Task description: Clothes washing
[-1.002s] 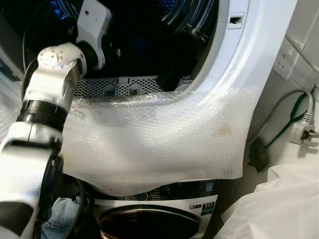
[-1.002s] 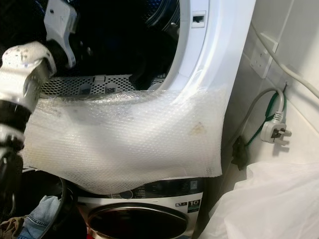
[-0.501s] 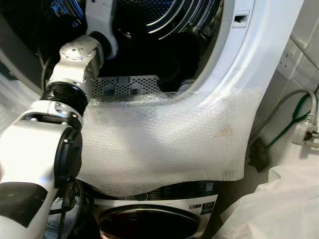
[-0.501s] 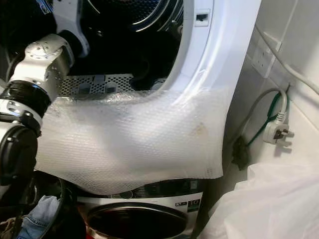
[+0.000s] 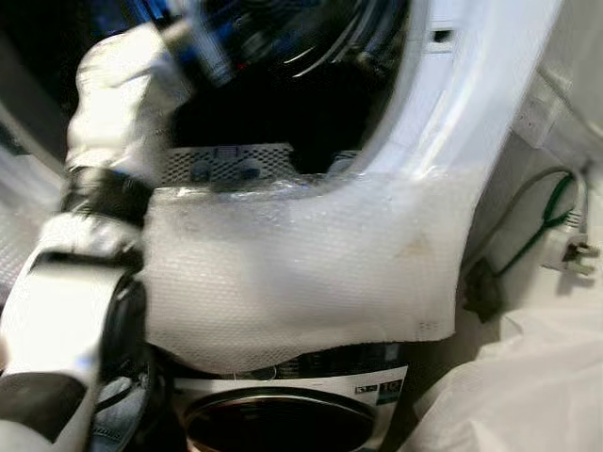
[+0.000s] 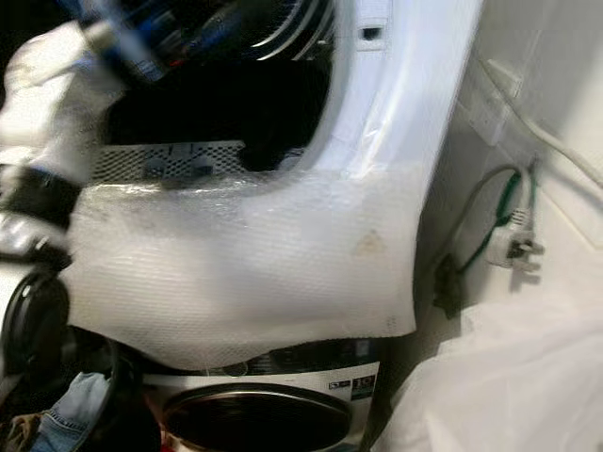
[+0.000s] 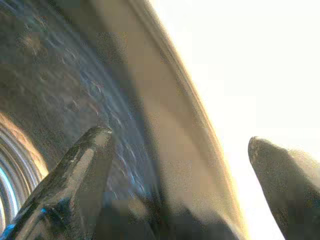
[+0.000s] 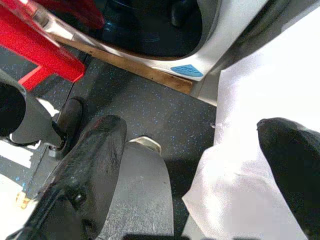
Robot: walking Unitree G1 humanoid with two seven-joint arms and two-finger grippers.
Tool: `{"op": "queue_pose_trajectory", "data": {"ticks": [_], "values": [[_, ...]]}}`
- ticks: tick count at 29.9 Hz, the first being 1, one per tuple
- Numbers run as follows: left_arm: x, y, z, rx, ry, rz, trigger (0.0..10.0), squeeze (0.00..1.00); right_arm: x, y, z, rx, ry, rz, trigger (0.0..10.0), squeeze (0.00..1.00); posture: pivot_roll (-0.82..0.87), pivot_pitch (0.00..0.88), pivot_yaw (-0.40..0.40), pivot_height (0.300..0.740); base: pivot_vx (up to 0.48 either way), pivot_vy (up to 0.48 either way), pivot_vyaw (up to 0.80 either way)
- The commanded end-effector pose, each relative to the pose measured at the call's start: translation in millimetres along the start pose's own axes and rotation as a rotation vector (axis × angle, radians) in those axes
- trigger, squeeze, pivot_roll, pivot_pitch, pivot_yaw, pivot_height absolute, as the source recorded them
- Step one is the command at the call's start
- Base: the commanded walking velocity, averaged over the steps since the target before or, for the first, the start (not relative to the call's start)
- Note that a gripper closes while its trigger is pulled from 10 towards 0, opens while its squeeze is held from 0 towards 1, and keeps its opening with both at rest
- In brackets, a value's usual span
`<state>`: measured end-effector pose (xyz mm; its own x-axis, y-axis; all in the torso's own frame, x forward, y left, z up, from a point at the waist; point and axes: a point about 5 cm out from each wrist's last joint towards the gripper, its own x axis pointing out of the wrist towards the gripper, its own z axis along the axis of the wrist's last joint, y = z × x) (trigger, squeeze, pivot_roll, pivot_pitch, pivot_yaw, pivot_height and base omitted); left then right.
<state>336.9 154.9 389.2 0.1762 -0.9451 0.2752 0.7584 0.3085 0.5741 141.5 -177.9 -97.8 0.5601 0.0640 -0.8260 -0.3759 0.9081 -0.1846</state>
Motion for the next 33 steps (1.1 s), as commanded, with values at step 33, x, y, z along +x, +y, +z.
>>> {"op": "queue_pose_trajectory", "data": {"ticks": [33], "values": [[16.6, 5.4, -57.8, -0.187, 0.137, 0.274, 10.0, 0.0, -3.5, 9.2, -14.8, -0.003, 0.06, 0.029, 10.0, 0.0, -0.15, 0.0, 0.085, 0.74, 0.0, 0.0, 0.0]]}}
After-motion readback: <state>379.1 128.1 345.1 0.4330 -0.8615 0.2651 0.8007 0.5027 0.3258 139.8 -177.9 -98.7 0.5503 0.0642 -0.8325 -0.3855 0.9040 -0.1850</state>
